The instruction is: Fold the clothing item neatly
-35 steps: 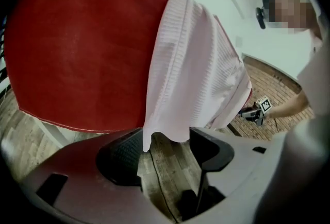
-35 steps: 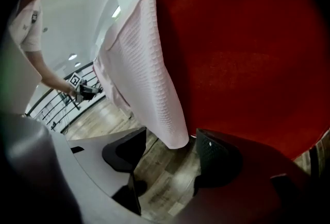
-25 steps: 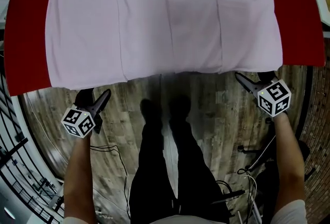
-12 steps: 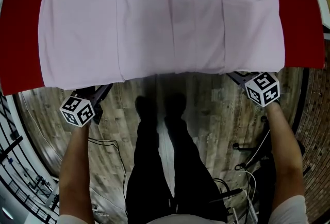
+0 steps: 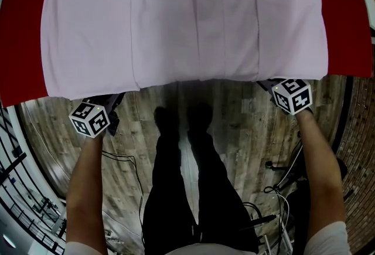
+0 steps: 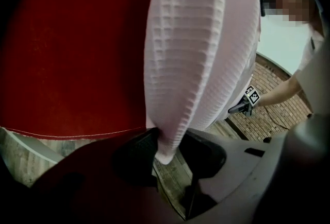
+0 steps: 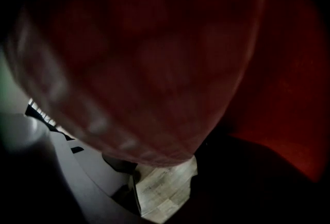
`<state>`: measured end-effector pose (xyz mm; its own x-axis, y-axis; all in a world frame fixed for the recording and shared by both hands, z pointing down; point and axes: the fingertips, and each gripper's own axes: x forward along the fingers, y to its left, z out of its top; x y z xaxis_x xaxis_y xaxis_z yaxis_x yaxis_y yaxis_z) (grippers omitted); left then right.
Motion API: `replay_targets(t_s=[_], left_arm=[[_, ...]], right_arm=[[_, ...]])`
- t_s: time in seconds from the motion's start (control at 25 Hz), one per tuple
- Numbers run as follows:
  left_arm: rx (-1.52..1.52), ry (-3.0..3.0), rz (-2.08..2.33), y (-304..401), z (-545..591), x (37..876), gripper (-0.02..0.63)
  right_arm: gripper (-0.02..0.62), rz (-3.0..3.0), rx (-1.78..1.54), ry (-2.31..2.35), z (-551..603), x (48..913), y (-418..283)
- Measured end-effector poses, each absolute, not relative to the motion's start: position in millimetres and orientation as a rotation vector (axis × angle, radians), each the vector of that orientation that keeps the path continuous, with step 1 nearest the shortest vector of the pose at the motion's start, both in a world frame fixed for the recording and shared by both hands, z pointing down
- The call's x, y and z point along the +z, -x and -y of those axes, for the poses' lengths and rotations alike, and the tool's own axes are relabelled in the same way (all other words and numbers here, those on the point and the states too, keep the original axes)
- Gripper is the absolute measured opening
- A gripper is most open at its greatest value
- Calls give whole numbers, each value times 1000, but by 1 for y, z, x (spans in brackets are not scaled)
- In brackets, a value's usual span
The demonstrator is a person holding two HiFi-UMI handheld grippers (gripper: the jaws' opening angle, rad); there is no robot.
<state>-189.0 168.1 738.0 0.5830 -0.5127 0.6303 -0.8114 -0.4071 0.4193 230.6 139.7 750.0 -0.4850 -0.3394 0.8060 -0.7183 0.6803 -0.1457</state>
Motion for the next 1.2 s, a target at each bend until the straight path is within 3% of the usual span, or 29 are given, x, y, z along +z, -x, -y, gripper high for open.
replay_targets(t_s=[0.04, 0.12, 0.52, 1.2], left_arm=[[532, -2090, 1057, 190, -168, 738, 96], [522, -2084, 1036, 188, -170, 737, 32], [476, -2038, 909, 177, -198, 723, 18], [369, -1988, 688, 138, -282, 628, 17]], right_arm=[[293, 2097, 619, -809, -141, 752, -230], [283, 2093, 627, -805, -145, 754, -229], [47, 2092, 702, -861, -164, 745, -236], [21, 2127, 908, -852, -262, 663, -208]])
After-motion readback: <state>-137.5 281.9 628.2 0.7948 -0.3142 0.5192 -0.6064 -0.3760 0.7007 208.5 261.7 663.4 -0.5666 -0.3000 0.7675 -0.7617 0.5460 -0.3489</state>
